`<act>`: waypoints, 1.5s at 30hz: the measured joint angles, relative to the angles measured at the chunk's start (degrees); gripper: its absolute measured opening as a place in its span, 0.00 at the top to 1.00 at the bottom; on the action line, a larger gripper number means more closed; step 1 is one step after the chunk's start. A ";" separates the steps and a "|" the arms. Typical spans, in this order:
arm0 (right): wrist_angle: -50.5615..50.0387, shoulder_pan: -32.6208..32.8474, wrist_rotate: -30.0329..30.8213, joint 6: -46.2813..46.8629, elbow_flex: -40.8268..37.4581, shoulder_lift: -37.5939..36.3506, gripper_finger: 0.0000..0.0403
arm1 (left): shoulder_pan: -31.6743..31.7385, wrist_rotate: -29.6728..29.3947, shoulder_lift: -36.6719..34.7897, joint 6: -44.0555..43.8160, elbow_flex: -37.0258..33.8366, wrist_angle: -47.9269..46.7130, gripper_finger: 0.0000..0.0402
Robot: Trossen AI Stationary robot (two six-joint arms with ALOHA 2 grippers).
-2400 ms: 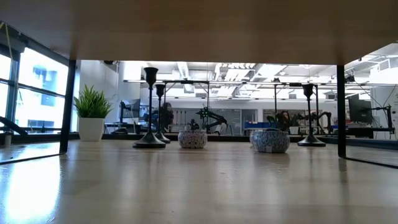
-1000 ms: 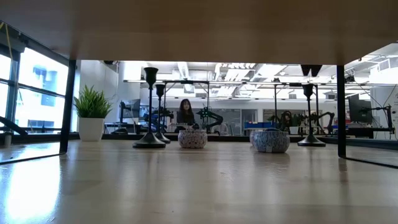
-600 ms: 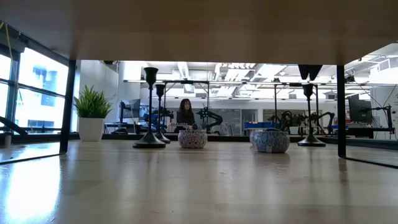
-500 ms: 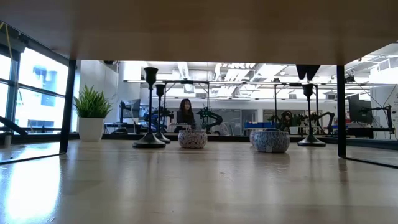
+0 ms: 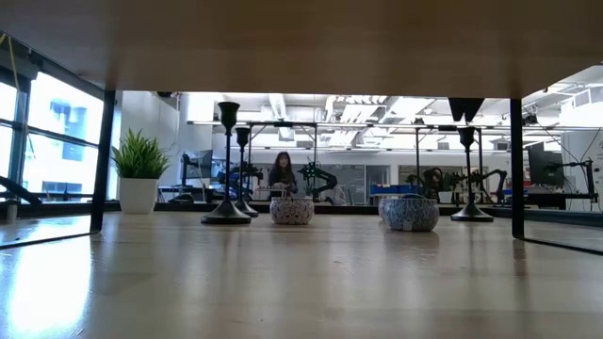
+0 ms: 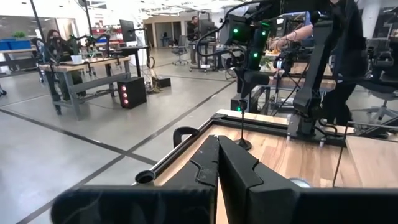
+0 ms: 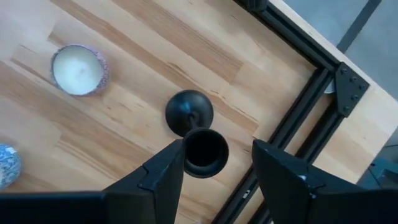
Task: Pick & Place candle stick holders
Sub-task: Put the top right black candle holder on the shelf
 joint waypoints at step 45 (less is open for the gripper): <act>0.93 0.44 -3.23 0.24 0.04 0.00 0.54 | -0.01 0.11 -0.02 -0.24 0.00 -3.02 1.00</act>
